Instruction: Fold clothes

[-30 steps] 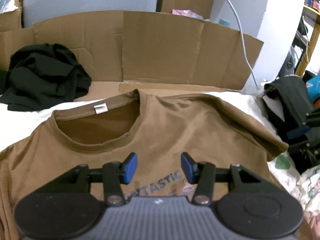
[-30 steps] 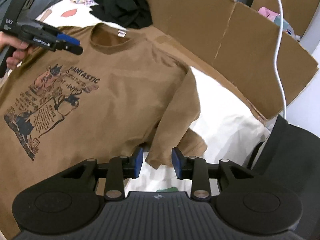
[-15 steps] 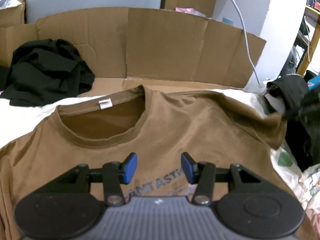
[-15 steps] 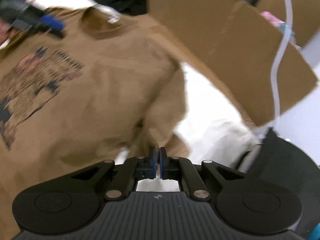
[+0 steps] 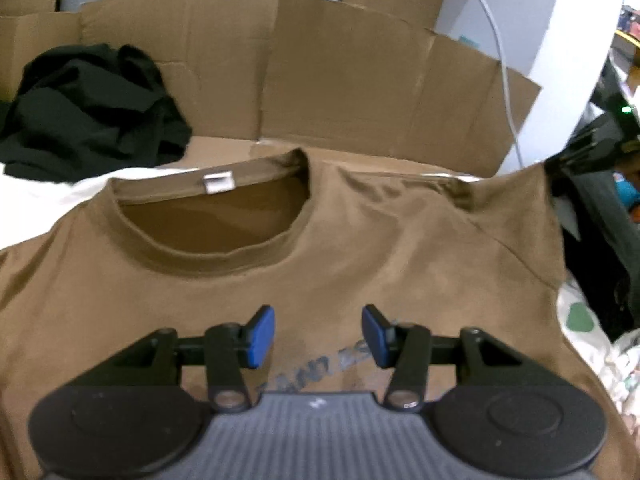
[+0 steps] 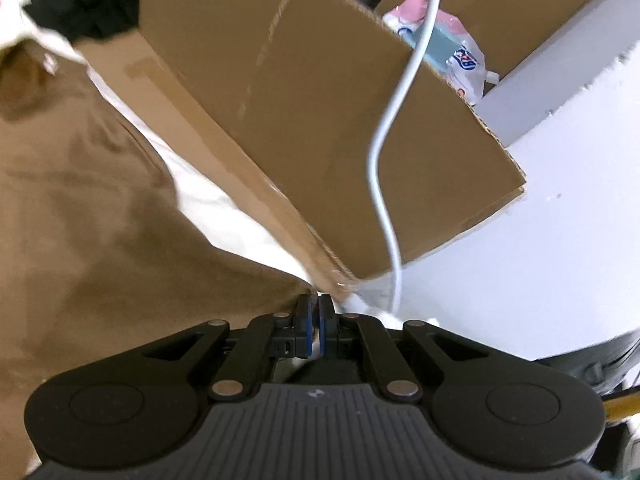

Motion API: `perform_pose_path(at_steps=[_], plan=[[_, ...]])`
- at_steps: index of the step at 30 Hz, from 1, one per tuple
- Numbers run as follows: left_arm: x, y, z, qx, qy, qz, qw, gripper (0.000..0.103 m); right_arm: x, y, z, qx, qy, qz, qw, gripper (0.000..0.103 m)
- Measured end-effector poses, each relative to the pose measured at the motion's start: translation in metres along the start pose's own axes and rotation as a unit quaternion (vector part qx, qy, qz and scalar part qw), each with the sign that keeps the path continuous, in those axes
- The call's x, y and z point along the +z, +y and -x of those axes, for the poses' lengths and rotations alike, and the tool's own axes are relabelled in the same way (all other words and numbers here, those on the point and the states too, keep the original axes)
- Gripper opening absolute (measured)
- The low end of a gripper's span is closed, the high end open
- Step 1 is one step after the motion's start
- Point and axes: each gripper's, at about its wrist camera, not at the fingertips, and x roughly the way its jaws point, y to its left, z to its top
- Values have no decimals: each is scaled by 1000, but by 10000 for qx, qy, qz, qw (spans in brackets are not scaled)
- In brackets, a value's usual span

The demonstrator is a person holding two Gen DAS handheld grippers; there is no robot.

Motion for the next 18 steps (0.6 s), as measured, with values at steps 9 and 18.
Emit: perform_pose_path(at_steps=[9, 18], plan=[[-6, 3, -8, -9, 115, 88, 9999, 52, -16, 2, -48, -65, 793, 110, 9968, 6], [-1, -3, 15, 105, 68, -53, 9999, 52, -14, -3, -2, 171, -22, -323, 9993, 55]])
